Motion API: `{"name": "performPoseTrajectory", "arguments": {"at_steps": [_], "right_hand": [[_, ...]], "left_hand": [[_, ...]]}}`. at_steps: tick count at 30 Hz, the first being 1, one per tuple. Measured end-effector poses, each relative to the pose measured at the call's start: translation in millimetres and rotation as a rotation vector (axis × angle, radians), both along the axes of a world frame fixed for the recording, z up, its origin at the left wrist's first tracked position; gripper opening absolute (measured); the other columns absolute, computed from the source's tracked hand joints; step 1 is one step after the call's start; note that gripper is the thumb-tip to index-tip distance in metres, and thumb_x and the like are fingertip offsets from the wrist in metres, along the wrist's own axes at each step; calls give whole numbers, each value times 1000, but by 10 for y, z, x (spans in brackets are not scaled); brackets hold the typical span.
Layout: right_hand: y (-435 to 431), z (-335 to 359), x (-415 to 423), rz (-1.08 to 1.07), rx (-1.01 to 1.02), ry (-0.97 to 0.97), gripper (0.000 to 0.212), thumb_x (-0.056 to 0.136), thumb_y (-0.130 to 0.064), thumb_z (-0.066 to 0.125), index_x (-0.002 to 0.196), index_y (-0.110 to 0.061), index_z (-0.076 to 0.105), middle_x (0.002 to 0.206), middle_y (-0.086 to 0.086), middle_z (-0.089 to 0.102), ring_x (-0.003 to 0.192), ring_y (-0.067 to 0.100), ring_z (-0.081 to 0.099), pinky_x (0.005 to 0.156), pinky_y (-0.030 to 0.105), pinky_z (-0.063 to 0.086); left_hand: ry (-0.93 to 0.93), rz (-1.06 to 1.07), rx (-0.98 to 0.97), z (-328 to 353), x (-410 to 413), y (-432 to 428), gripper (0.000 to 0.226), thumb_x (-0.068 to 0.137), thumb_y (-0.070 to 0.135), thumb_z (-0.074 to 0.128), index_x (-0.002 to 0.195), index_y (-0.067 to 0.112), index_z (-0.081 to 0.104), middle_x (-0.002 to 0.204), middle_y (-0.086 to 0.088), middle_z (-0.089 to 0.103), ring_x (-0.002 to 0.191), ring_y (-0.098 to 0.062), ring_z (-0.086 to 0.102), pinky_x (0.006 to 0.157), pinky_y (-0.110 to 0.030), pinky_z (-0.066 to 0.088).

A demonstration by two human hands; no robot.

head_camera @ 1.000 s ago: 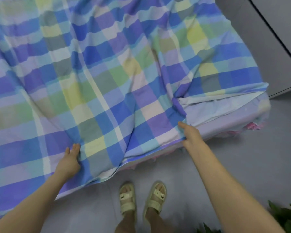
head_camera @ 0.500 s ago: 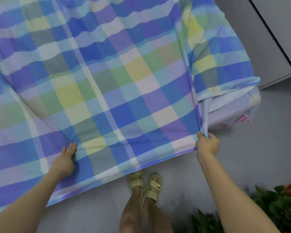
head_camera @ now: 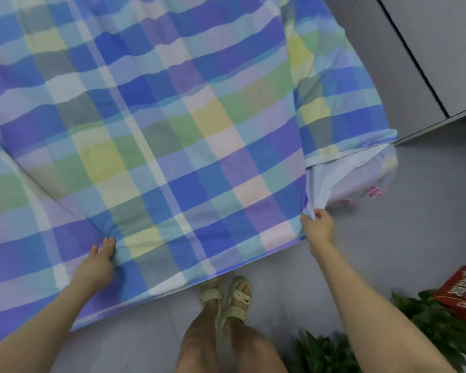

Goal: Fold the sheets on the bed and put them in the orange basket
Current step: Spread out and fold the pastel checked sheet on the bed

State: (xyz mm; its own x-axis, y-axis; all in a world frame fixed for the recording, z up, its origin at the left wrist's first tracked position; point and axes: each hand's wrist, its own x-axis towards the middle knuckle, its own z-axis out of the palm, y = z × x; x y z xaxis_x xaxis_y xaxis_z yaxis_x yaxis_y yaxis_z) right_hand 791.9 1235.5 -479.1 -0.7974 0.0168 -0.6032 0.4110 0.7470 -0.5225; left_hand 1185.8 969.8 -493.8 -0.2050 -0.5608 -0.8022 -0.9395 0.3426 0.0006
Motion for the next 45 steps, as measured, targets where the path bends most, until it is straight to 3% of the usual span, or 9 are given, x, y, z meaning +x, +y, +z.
{"name": "performPoseTrajectory", "arguments": {"at_steps": [6, 10, 16, 19, 23, 30, 37, 40, 45], "right_hand": [[-181, 296, -610, 110, 114, 48, 23, 73, -33, 69, 81, -12, 72, 98, 18, 70, 88, 32, 64, 82, 37, 50], [-297, 315, -1120, -258, -198, -49, 23, 87, -22, 63, 76, -3, 55, 67, 14, 56, 48, 17, 53, 45, 25, 43], [-454, 145, -1869, -506, -411, -249, 22, 92, -12, 59, 74, -7, 48, 59, 9, 47, 48, 17, 46, 33, 20, 43], [-508, 42, -2223, -472, -452, -293, 26, 88, -7, 62, 68, -12, 47, 38, 0, 46, 26, 7, 39, 30, 11, 30], [-255, 212, -2707, -339, -329, -63, 17, 87, -2, 57, 71, -6, 51, 65, 7, 51, 44, 14, 47, 28, 15, 27], [191, 54, -3182, -140, -204, -227, 29, 83, -12, 63, 60, -14, 46, 58, 2, 46, 52, 16, 40, 48, 27, 32], [-100, -39, -2990, -387, -402, -314, 35, 73, -5, 77, 105, -2, 62, 101, 8, 66, 90, 24, 64, 84, 36, 54], [100, 150, -3116, -269, -395, -125, 28, 81, 2, 68, 108, 1, 62, 96, 6, 61, 78, 15, 58, 53, 11, 46], [977, 155, -3710, -281, -205, 181, 16, 81, -1, 64, 97, -5, 62, 84, 9, 57, 59, 15, 50, 51, 25, 39]], "left_hand": [[54, -203, -425, 533, -1159, -52, 17, 85, 11, 52, 98, 3, 61, 100, -20, 63, 96, -36, 60, 73, -34, 46], [505, -105, -411, 490, -2121, 223, 21, 81, -1, 49, 94, -5, 65, 92, -29, 60, 88, -43, 58, 73, -45, 46], [795, -234, -255, 301, -3158, 932, 41, 69, -2, 40, 97, -2, 69, 91, -20, 66, 84, -40, 62, 70, -42, 50], [708, -160, -186, 113, -3410, 1148, 53, 71, 5, 36, 117, 0, 63, 119, -19, 63, 109, -37, 59, 94, -40, 45], [423, -19, -81, 13, -3490, 1222, 65, 83, -7, 41, 145, 11, 33, 153, -10, 28, 138, -27, 34, 108, -32, 28], [283, 26, -101, 62, -3746, 1360, 72, 83, -12, 41, 148, 10, 21, 158, -8, 10, 145, -23, 16, 111, -30, 22], [228, -28, -92, 43, -3763, 1324, 71, 84, -10, 48, 147, 8, 22, 157, -6, 10, 143, -23, 21, 111, -29, 22], [233, -63, -71, 29, -3731, 1306, 66, 85, -7, 51, 146, 5, 27, 155, -11, 18, 142, -26, 23, 112, -32, 24], [226, -80, -63, 30, -3696, 1279, 67, 85, -9, 46, 147, 6, 25, 156, -10, 17, 143, -27, 21, 113, -34, 22]]}}
